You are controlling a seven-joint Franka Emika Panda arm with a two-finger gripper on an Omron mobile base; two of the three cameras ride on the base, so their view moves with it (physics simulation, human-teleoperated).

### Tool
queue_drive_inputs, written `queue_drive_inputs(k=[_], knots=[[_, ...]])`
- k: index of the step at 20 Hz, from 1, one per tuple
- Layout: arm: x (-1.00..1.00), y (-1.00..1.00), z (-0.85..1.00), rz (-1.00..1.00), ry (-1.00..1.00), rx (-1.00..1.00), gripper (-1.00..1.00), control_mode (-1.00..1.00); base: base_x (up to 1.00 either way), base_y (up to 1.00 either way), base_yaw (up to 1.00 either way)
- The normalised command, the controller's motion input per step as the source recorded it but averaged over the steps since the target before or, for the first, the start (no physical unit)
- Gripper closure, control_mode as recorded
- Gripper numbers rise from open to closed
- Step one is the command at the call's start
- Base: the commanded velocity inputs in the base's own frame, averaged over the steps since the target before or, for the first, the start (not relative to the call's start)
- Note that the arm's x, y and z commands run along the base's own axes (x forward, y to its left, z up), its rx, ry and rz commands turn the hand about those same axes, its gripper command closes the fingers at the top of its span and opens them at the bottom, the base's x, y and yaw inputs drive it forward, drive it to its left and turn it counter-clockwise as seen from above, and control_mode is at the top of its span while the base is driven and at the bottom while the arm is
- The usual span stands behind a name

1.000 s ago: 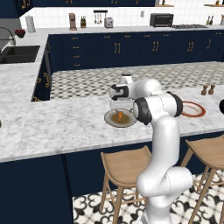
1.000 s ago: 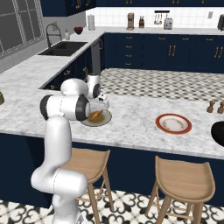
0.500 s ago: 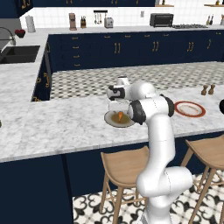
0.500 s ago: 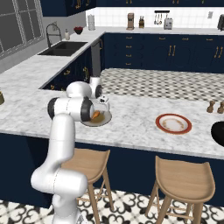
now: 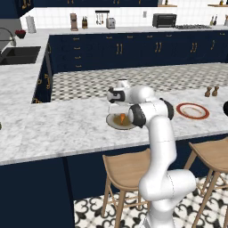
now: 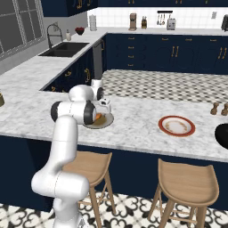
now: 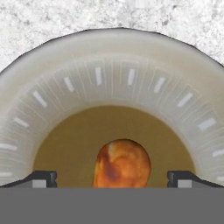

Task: Pick the chicken drumstick and onion from their plates and place them in the bowl. Then put the bowl in the fridge.

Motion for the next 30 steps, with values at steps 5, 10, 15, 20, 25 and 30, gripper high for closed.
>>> queue_drive_inputs(k=[5,10,15,20,25,30], knots=[[0.01,0.0,-0.15,-0.01,0.08,0.0,-1.0,-1.0,0.0,0.0,0.0],[-0.11,0.0,-0.18,-0.05,0.12,0.0,1.0,-1.0,0.0,0.0,0.0],[0.0,0.0,0.0,0.0,0.0,0.0,1.0,-1.0,0.0,0.0,0.0],[-0.76,-0.04,0.32,0.0,-0.06,0.0,1.0,-1.0,0.0,0.0,0.0],[-1.0,0.0,0.31,-0.04,-0.14,0.0,1.0,-1.0,0.0,0.0,0.0],[-1.0,0.04,0.39,-0.08,-0.12,-0.03,1.0,-1.0,0.0,0.0,0.0]])
